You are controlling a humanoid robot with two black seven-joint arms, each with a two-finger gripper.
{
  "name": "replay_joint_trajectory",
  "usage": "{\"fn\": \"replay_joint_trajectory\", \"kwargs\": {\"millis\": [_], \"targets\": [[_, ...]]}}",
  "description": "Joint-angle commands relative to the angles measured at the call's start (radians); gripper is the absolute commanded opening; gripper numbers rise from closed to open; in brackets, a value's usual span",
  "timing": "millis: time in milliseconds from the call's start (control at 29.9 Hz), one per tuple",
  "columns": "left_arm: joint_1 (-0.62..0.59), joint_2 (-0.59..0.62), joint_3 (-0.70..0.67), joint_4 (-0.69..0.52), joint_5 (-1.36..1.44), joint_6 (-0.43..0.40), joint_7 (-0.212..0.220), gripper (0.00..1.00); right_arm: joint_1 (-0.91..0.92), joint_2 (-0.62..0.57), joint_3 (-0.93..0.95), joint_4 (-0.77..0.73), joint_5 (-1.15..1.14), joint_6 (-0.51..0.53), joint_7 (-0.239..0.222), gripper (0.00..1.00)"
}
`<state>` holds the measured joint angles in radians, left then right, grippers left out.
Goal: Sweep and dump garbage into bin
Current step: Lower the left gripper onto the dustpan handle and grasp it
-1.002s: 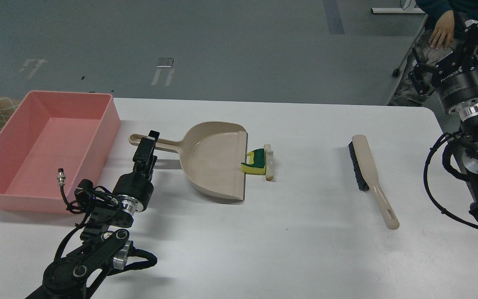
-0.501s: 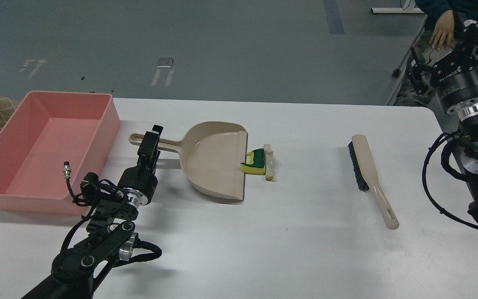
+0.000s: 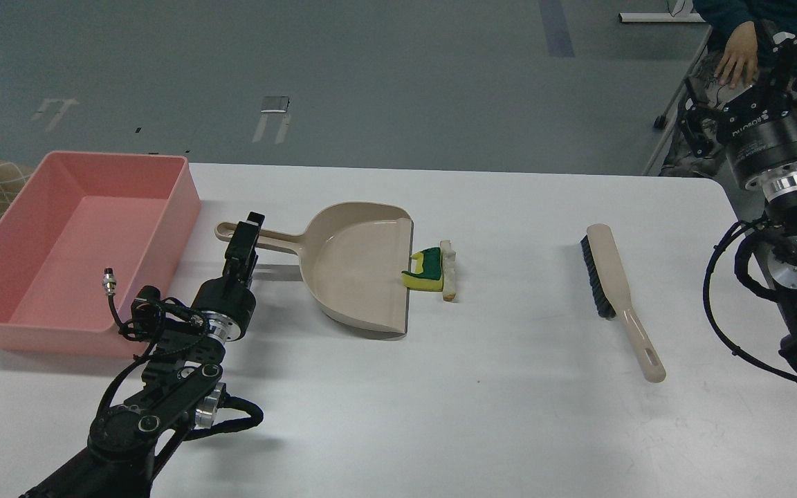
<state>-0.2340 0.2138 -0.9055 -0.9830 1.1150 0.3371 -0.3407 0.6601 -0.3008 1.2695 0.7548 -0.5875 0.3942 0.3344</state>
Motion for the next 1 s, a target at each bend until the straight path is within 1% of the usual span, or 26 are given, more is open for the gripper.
{"fn": "replay_joint_trajectory", "kwargs": {"millis": [0,234,334,401,434,468,568,601,635,702,735,768,835,969], "targets": [[-0.004,0.001,-0.003,0.012,-0.010,-0.001,0.000,0.95,-0.001,0.000,-0.001,0.000,0.000,0.000,0.000,1.00],[-0.024,-0.001,-0.001,0.029,-0.041,-0.001,0.000,0.90,0.003,-0.001,0.001,0.000,0.000,0.000,0.000,1.00],[-0.028,-0.001,-0.001,0.032,-0.046,-0.003,0.002,0.85,0.003,0.000,0.001,0.000,0.000,0.000,0.000,1.00],[-0.030,-0.002,-0.001,0.032,-0.046,-0.004,0.002,0.76,0.003,0.000,0.001,0.000,0.000,0.000,0.000,1.00],[-0.030,-0.004,-0.001,0.032,-0.046,-0.004,0.002,0.73,0.001,0.000,0.001,0.000,0.000,0.000,0.000,1.00],[-0.030,-0.007,0.000,0.032,-0.046,-0.006,0.002,0.65,0.003,0.000,0.001,0.000,0.000,0.000,0.000,1.00],[-0.030,-0.010,0.000,0.032,-0.046,-0.006,0.002,0.54,0.003,0.000,0.001,0.000,0.000,0.000,0.000,1.00],[-0.030,-0.010,0.000,0.032,-0.044,-0.006,0.003,0.48,0.003,0.000,0.001,0.000,0.000,0.000,0.000,1.00],[-0.030,-0.010,0.002,0.032,-0.044,-0.006,0.002,0.43,0.003,0.000,0.001,0.000,0.000,0.000,0.000,1.00],[-0.030,-0.010,0.002,0.032,-0.044,-0.006,0.003,0.20,0.003,-0.001,0.001,0.000,0.000,0.000,0.000,1.00],[-0.030,-0.010,0.002,0.032,-0.044,-0.006,0.003,0.20,0.003,-0.001,0.001,0.000,0.000,0.000,0.000,1.00],[-0.030,-0.010,0.003,0.032,-0.044,-0.006,0.005,0.08,0.003,-0.001,0.001,0.000,0.000,0.000,0.000,1.00],[-0.036,-0.007,0.019,0.032,-0.043,-0.006,0.003,0.00,0.003,-0.003,0.001,0.000,0.000,0.000,0.000,1.00],[-0.045,0.001,0.036,0.032,-0.038,-0.003,0.000,0.00,0.003,-0.007,-0.001,0.003,0.000,0.000,-0.002,1.00]]}}
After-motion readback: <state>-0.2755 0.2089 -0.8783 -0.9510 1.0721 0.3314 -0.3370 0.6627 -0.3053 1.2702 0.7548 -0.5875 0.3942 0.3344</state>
